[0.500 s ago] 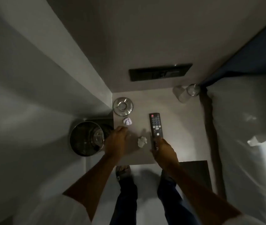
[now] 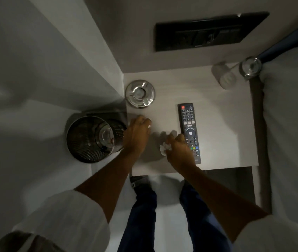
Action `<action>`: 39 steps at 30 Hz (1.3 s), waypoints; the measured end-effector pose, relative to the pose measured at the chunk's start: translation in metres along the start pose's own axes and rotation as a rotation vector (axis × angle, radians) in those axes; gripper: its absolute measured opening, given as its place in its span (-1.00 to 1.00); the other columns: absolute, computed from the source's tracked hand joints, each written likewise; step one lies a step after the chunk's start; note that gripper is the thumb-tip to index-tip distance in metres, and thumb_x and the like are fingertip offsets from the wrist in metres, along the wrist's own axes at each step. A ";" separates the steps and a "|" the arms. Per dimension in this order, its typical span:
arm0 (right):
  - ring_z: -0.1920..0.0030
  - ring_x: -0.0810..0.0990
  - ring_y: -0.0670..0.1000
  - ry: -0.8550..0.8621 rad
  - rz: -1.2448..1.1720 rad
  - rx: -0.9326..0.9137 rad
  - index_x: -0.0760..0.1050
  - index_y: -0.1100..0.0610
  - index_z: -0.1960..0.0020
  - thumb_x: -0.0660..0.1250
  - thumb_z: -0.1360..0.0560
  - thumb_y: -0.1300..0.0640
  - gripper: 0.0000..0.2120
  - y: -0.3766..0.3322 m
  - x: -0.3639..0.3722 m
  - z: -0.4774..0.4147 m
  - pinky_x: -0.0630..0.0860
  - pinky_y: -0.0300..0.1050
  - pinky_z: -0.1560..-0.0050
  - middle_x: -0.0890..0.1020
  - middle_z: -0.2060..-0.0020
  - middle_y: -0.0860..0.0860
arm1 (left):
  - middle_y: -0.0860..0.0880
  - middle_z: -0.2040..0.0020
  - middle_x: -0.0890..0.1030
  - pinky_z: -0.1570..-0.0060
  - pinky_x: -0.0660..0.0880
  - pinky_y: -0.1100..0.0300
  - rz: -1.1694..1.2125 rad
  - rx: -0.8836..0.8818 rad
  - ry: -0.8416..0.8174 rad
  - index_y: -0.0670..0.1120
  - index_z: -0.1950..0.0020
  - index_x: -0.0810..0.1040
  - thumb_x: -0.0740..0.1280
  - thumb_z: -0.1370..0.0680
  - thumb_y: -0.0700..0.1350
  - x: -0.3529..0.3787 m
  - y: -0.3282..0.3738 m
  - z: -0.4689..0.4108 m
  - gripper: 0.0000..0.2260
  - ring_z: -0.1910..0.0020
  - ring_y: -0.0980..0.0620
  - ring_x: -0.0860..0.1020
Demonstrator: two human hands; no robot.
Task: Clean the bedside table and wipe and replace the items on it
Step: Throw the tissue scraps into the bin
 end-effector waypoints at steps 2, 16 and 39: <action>-0.07 0.59 0.21 0.006 0.040 -0.008 0.32 0.14 -0.36 0.38 -0.46 0.22 -0.49 -0.008 0.004 -0.001 0.59 0.00 0.05 0.48 -0.18 0.20 | -0.12 -0.19 0.57 0.02 0.35 0.26 0.082 -0.044 0.021 -0.12 -0.18 0.55 0.30 -0.58 -0.17 -0.002 -0.012 0.017 -0.82 -0.18 -0.08 0.52; -0.01 0.59 0.18 -0.033 0.013 -0.286 0.38 0.14 -0.23 0.33 -0.47 0.25 -0.65 -0.156 0.072 -0.026 0.53 0.03 0.09 0.59 -0.08 0.16 | -0.23 -0.08 0.65 -0.04 0.51 0.06 0.391 -0.532 0.099 -0.24 -0.11 0.60 0.33 -0.59 -0.11 -0.011 -0.201 0.121 -0.78 -0.09 -0.20 0.61; -0.16 0.43 0.16 0.334 0.176 0.075 0.23 0.11 -0.35 0.29 -0.47 0.13 -0.51 -0.018 -0.061 0.001 0.50 0.11 -0.12 0.41 -0.19 0.16 | -0.23 -0.47 0.39 -0.29 0.43 -0.11 -0.046 0.192 0.068 -0.06 -0.38 0.50 0.32 -0.55 0.10 -0.042 -0.023 -0.023 -0.56 -0.41 -0.25 0.41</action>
Point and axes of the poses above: each hand's wrist, its own z-axis away from the middle knuckle, its own x-axis out of the palm, y = z × x, the point moved 9 cm from there along -z, towards the middle knuckle
